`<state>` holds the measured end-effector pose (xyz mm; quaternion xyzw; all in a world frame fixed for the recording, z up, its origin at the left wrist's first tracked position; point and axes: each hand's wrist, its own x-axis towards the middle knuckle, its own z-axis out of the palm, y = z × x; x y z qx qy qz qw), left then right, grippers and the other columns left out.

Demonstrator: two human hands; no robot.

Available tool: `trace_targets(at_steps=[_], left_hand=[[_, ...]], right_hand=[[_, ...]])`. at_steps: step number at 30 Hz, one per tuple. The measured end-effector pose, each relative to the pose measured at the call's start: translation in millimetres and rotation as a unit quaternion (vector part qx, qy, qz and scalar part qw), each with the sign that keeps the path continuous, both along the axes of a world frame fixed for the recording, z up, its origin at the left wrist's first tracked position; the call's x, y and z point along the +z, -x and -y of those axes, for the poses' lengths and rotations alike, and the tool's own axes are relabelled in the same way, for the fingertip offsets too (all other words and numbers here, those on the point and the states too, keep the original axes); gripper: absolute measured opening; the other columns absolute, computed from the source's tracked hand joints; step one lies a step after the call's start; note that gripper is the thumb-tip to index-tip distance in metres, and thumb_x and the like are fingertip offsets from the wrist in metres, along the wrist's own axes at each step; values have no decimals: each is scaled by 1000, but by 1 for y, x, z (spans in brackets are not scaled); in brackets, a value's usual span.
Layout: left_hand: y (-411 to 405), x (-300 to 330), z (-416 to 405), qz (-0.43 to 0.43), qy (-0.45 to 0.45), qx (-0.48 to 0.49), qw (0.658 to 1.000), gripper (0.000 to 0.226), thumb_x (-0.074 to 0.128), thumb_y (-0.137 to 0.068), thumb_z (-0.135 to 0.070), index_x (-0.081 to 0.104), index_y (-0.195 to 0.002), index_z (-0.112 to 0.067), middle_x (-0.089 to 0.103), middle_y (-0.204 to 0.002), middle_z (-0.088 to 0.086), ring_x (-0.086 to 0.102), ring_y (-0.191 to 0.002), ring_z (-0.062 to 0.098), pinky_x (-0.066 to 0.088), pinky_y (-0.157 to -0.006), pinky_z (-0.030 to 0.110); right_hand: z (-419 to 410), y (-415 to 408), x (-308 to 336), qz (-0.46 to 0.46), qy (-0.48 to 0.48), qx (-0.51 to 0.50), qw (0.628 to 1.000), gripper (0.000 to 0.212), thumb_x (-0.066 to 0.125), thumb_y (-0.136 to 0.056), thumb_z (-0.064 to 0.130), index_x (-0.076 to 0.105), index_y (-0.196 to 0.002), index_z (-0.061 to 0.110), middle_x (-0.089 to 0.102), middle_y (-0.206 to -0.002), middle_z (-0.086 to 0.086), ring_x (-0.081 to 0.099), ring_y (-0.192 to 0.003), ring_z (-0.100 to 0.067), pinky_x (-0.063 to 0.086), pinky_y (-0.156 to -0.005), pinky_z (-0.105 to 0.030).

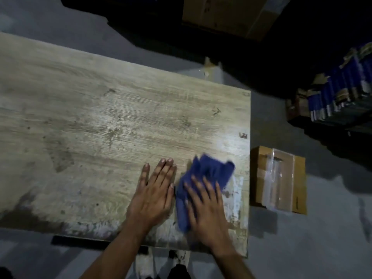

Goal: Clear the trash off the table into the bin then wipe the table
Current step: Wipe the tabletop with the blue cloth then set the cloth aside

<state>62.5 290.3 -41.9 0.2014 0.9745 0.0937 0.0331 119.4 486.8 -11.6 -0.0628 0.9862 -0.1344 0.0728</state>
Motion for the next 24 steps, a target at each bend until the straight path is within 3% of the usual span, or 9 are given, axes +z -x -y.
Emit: trace_targets(at_steps=[3, 6, 9, 12, 14, 17, 20, 22, 24], left_hand=[[-1, 1, -1, 7, -4, 11, 1000, 67, 29, -112, -35, 15, -174, -14, 8, -184, 3, 5, -171, 20, 14, -135, 62], [0, 2, -2, 20, -4, 10, 1000, 67, 28, -113, -37, 15, -174, -16, 7, -184, 1, 3, -171, 19, 15, -134, 62], [0, 2, -1, 25, 0, 10, 1000, 67, 25, -113, -39, 13, -175, -17, 4, -184, 1, 0, -171, 18, 15, -135, 61], [0, 2, -3, 19, -1, 14, 1000, 67, 25, -113, -39, 14, -175, -17, 5, -184, 0, 0, -171, 17, 14, -135, 60], [0, 2, -3, 16, -6, 17, 1000, 67, 28, -113, -38, 14, -175, -17, 7, -184, -1, 1, -171, 15, 14, -136, 59], [2, 2, -1, 3, -22, 37, 999, 67, 32, -112, -33, 17, -174, -14, 11, -184, 2, 5, -171, 17, 14, -136, 58], [5, 0, 0, -16, -44, 56, 997, 64, 32, -113, -27, 21, -173, -8, 16, -183, 7, 10, -170, 21, 18, -135, 58], [8, -1, 4, -23, -60, 64, 996, 62, 30, -113, -26, 24, -172, -7, 18, -182, 8, 12, -170, 22, 19, -135, 59], [14, -2, 16, -23, -73, 89, 993, 62, 30, -113, -27, 26, -172, -9, 19, -182, 6, 12, -170, 20, 18, -135, 58]], right_hand=[[-25, -60, 5, 45, -47, -66, 996, 50, 54, -97, 61, 54, -143, 40, 48, -153, -1, 56, -138, -32, 32, -120, -56], [-71, 5, 0, 7, -58, -49, 997, 72, 48, -101, 57, 30, -166, 33, 29, -170, -10, 34, -156, -37, 24, -128, -58], [-111, 146, -7, -36, -63, -85, 994, 79, 37, -106, 55, 14, -172, 19, 12, -179, -9, 8, -167, -29, 8, -134, -56], [-122, 278, -10, -26, -66, -135, 988, 80, 23, -106, 61, 21, -170, 13, 18, -178, -10, 11, -166, -29, 8, -133, -57], [-93, 299, -17, -29, -91, -118, 988, 81, 23, -106, 63, 25, -169, 12, 24, -177, -10, 16, -165, -30, 8, -134, -56], [-39, 218, -12, -47, -72, -7, 996, 74, 29, -111, 57, 19, -171, 16, 17, -179, -7, 9, -167, -25, 5, -136, -50], [-4, 47, -15, -37, -24, 134, 990, 71, 40, -109, 47, 21, -171, 19, 13, -180, -4, -2, -167, -24, 9, -134, -53], [9, -57, -31, -58, -52, 239, 968, 59, 41, -108, 41, 42, -164, 20, 30, -175, -2, 17, -165, -24, 24, -127, -47], [-1, -84, -39, -58, -9, 230, 972, 52, 22, -112, 34, 50, -156, 31, 44, -168, 8, 55, -139, -12, 40, -114, -34]])
